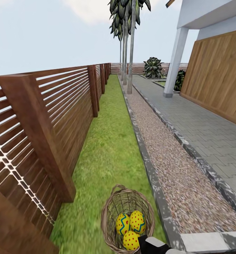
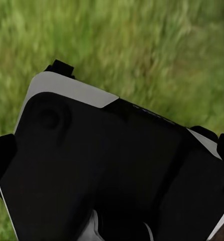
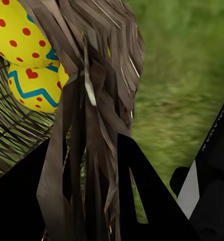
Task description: Take the three Easter eggs out of the wicker basket on the lawn in the garden, then place them on the lawn next to a single tree (choose any tree) so that all three eggs are next to the same tree and none are left in the basket.
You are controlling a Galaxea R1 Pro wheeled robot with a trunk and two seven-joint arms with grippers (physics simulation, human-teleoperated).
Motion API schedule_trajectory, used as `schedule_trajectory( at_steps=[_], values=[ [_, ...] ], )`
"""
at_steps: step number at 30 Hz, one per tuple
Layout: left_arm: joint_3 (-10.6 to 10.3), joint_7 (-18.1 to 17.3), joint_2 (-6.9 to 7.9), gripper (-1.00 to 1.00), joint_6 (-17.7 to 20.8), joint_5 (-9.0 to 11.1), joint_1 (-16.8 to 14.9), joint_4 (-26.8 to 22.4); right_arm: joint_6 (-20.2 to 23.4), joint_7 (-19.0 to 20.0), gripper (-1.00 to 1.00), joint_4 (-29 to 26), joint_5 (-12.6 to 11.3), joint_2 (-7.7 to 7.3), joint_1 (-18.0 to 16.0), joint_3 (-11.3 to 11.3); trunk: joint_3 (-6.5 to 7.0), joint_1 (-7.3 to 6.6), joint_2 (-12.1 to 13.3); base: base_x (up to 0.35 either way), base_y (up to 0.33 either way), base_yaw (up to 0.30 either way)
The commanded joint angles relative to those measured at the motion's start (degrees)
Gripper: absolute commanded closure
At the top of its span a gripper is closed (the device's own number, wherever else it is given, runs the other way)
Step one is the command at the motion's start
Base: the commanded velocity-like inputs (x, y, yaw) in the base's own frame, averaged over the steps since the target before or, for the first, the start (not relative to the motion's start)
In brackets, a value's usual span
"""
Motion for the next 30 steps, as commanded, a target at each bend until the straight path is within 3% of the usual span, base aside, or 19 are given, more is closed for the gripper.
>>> schedule_trajectory(
  at_steps=[1, 30],
  values=[
    [0.1, -0.2, 0.02, -1.0, 0.1, 0.6, -0.1, 0.1, -0.3, -0.1, 1.0, 0.1, -0.3, 0.0, -0.1, 0.2, -0.09, 0.05, -0.1, 0.325, 0.0, 0.0],
    [0.1, -0.2, 0.02, -1.0, 0.1, 0.6, -0.1, 0.1, -0.4, -0.1, 1.0, 0.1, -0.4, 0.0, -0.1, 0.1, -0.09, 0.05, -0.1, 0.325, 0.0, 0.0]
  ],
)
